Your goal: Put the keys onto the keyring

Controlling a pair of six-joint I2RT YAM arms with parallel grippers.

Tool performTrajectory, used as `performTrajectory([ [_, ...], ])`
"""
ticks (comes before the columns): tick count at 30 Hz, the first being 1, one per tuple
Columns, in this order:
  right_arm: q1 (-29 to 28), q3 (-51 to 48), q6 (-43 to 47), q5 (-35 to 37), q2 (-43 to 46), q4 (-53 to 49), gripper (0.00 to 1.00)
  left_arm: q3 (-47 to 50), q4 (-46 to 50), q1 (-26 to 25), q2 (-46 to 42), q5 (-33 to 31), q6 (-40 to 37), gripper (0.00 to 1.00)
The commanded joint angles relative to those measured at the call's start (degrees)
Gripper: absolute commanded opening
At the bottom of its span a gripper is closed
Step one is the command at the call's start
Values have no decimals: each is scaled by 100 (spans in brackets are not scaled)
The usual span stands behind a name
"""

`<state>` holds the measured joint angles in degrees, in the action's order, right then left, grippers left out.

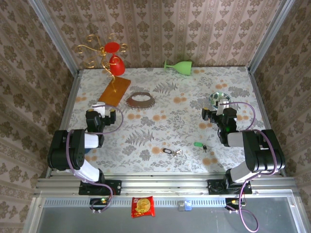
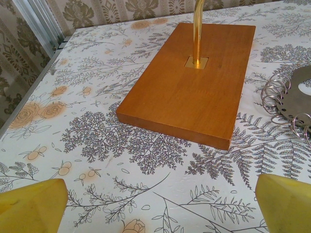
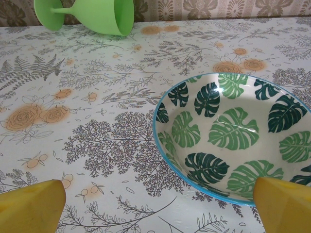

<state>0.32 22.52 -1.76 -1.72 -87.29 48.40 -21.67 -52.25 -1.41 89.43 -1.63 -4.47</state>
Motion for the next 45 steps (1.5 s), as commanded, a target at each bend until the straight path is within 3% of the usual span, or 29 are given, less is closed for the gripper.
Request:
performTrajectory([
  [1, -5, 103, -12, 99, -25, -6, 100, -70, -46, 46, -24, 65, 69, 100],
  [11, -5, 91, 11, 68, 23, 33, 100, 208, -577, 3, -50, -363, 171, 98],
  [13, -44, 103, 109, -22, 423, -322, 100, 509, -939, -34, -264, -548, 193, 97],
  [16, -110, 422, 25, 46, 1333, -1637, 100, 863, -1051, -65, -888, -768, 228, 96],
  [20, -237, 977, -657, -96, 1951, -2951, 96, 889, -278, -204, -1940, -968, 207, 95],
  [24, -561, 1500, -1580, -485, 1904, -3775, 88, 441, 1284, -237, -2883, -559, 561, 94],
  [28, -1289, 2110, -2282, -375, 1463, -4474, 86, -15, 2410, -418, -3213, -102, 851, 92],
  [34, -2451, 3740, -2021, -546, 59, -5634, 81, -487, 3318, -944, -3182, 147, 1372, 90],
  [39, -2750, 5067, -1865, -1077, -1124, -6487, 75, -658, 3671, -1299, -3099, 210, 1596, 90],
  [45, -2906, 6807, -1623, -1108, -2553, -7412, 65, -666, 3806, -1551, -3013, 179, 1915, 89],
])
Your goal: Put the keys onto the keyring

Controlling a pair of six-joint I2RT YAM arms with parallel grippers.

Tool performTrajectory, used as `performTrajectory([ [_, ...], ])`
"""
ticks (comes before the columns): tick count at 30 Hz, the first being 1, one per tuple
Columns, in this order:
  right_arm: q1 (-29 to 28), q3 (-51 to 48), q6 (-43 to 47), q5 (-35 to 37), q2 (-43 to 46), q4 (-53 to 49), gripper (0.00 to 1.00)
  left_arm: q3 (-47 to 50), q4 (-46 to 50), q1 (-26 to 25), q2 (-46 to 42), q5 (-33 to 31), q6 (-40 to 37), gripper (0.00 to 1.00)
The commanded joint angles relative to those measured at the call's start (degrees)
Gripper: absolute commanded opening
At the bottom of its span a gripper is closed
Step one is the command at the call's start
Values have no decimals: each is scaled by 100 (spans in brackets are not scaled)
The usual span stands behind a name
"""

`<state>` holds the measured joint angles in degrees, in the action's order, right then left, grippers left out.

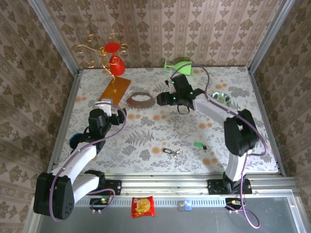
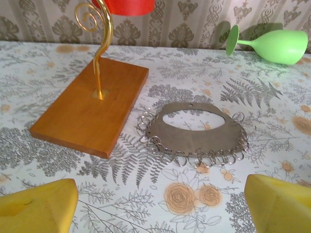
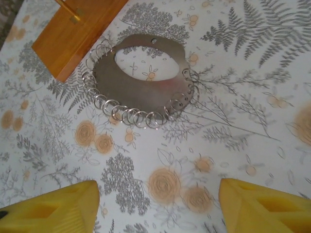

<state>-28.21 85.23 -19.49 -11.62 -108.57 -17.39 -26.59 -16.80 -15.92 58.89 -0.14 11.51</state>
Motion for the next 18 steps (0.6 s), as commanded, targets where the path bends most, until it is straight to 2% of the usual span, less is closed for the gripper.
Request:
performTrajectory([
  [1, -62, 778, 139, -72, -638, -900, 65, -213, 355, -133, 60, 54, 378, 89],
  [5, -56, 1800, 129, 9, -1501, -1243, 61, -354, 781, -265, 79, 80, 513, 89],
  [11, -54, 3060, 122, 188, -2582, -1750, 57, -304, 906, -333, -85, 135, 633, 89],
  [18, -56, 3698, 49, 428, -3201, -1954, 49, -222, 877, -341, -218, 164, 669, 89],
])
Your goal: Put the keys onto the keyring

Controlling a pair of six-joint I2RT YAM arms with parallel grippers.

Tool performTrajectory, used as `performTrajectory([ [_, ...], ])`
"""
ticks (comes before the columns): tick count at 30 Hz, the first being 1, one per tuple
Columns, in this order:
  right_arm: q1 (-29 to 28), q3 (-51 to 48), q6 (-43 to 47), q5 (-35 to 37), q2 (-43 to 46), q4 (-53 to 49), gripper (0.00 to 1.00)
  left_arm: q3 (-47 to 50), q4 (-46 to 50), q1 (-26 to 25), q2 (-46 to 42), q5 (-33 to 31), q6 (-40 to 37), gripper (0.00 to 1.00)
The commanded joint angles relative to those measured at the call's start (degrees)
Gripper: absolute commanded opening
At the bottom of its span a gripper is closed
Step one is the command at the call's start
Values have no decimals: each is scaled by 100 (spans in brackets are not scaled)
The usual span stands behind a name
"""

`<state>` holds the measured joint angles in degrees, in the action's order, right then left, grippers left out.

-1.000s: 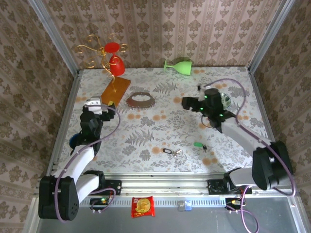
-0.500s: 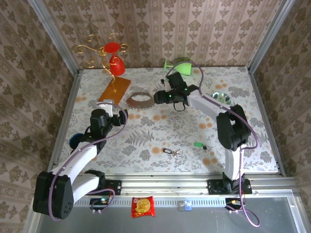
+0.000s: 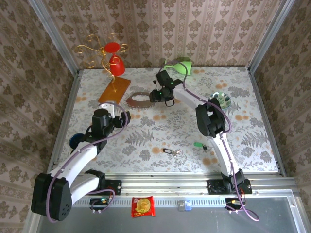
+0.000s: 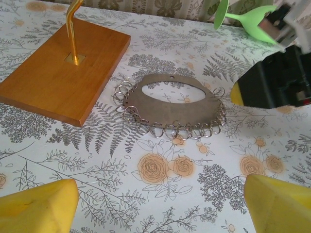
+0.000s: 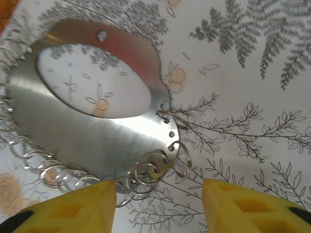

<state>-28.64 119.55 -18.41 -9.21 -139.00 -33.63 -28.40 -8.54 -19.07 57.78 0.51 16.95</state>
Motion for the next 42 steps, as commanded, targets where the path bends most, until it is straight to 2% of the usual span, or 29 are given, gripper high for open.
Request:
performTrajectory([
  [1, -16, 299, -76, 221, -202, -322, 47, -38, 53, -26, -100, 109, 135, 89],
  [15, -7, 629, -281, 379, -608, -294, 25, -43, -25, -54, -83, 98, 206, 89],
  [21, 17, 797, -302, 357, -743, -356, 20, -69, -7, -70, -66, 92, 212, 88],
  [25, 47, 814, -317, 337, -771, -356, 12, -91, 10, -79, -54, 92, 212, 88],
  [28, 52, 809, -296, 307, -756, -382, 1, -125, 49, -88, -56, 95, 204, 88],
  [29, 52, 800, -269, 305, -724, -390, 0, -147, 94, -86, -66, 98, 189, 88],
  [36, -46, 265, 37, 497, 135, -250, 0, -260, 179, -96, -422, -293, -240, 88],
  [42, -206, -673, 603, 743, 1380, 251, 0, -642, 286, -91, -861, -499, -1336, 87],
])
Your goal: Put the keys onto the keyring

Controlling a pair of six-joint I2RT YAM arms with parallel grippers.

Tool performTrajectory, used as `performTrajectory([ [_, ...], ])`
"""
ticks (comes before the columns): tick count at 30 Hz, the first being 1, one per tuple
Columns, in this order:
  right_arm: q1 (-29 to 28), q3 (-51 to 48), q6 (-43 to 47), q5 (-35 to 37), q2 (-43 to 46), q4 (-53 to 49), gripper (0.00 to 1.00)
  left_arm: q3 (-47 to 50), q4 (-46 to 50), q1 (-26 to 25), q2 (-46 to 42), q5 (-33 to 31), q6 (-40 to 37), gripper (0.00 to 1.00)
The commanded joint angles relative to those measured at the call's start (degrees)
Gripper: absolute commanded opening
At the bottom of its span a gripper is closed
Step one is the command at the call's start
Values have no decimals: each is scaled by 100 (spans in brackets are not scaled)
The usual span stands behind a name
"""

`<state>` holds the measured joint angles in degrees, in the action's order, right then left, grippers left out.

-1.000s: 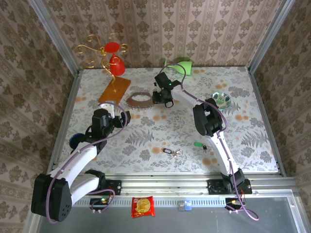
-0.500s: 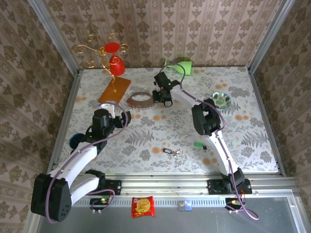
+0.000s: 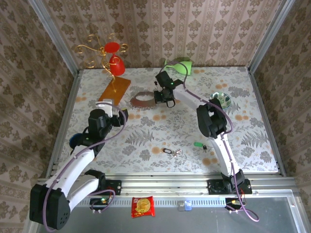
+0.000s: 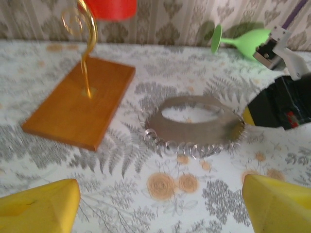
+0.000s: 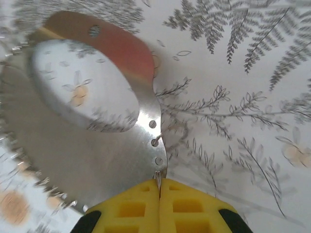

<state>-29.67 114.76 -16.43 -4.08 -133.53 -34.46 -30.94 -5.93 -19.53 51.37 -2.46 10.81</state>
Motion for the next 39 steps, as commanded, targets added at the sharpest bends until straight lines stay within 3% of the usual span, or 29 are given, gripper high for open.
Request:
performTrajectory([
  [1, -129, -353, 520, 227, 1027, 536, 0, -492, 92, -48, -266, -213, -923, 86],
  [13, -462, -1228, 2108, -331, 2650, 1733, 0, -1833, 1200, -86, -492, 134, -2621, 79],
  [27, -478, -2844, 3335, -2614, 3699, 3077, 0, -2002, 1846, -373, -806, 594, -3947, 58],
  [32, -568, -3027, 3826, -3317, 3753, 2902, 0, -1679, 2006, -409, -974, 1298, -4432, 47],
  [36, -721, -3320, 4560, -3484, 3937, 2768, 0, -1382, 2033, -420, -1059, 1949, -4707, 43],
  [39, -844, -3581, 5163, -3588, 4093, 2691, 0, -1099, 1979, -420, -1107, 2420, -5206, 33],
])
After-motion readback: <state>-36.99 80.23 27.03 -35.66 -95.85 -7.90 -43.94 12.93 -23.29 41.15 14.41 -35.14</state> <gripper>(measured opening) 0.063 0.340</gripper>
